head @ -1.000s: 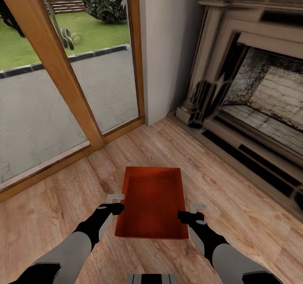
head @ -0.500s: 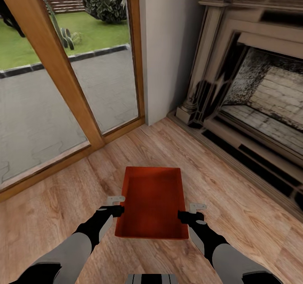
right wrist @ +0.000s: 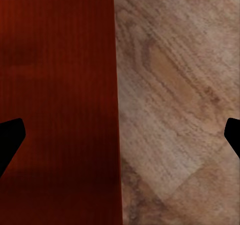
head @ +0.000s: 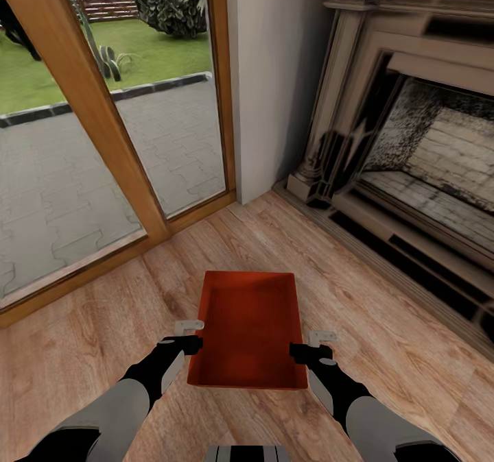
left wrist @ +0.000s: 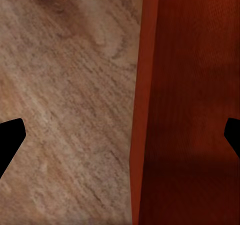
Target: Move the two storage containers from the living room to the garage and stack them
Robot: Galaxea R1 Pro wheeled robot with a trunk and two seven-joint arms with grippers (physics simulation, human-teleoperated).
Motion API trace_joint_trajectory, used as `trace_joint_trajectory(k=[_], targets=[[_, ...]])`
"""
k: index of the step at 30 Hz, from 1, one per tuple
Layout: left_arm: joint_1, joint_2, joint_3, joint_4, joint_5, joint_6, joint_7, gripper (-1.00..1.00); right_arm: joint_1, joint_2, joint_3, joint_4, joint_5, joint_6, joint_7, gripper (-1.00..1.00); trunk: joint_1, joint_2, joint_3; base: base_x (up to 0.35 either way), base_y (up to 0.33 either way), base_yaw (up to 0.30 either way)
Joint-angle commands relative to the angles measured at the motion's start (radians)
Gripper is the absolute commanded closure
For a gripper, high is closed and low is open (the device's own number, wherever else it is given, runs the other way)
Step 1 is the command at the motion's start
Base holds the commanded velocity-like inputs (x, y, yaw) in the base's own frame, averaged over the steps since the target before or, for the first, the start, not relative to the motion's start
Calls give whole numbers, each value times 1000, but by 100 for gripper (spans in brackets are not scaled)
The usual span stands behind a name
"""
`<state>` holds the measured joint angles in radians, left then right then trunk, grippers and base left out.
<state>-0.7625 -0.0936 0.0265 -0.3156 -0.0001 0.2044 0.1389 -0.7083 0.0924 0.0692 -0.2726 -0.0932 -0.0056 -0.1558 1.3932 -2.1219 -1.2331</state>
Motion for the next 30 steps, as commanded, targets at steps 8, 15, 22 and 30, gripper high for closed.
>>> trace_joint_trajectory(k=[8, 15, 22, 30], targets=[[0, -3, 3, -2, 0, 5, 1, -100, 0, 0, 8, 1, -10, -1, -4, -100, 0, 0, -1, 0, 0, 0], [0, -3, 3, -2, -2, 3, 1, -100, 0, 0, 7, 1, -10, -1, -4, -100, 0, 0, -1, 0, 0, 0], [0, -3, 3, -5, -4, 0, 2, -100, 0, -2, 7, 1, -10, -1, -4, -100, 0, 0, -1, 0, 0, 0], [0, -4, 3, -5, -5, -9, 2, -100, 0, -2, 6, 1, -8, -1, -4, -100, 0, 0, -1, 0, 0, 0]])
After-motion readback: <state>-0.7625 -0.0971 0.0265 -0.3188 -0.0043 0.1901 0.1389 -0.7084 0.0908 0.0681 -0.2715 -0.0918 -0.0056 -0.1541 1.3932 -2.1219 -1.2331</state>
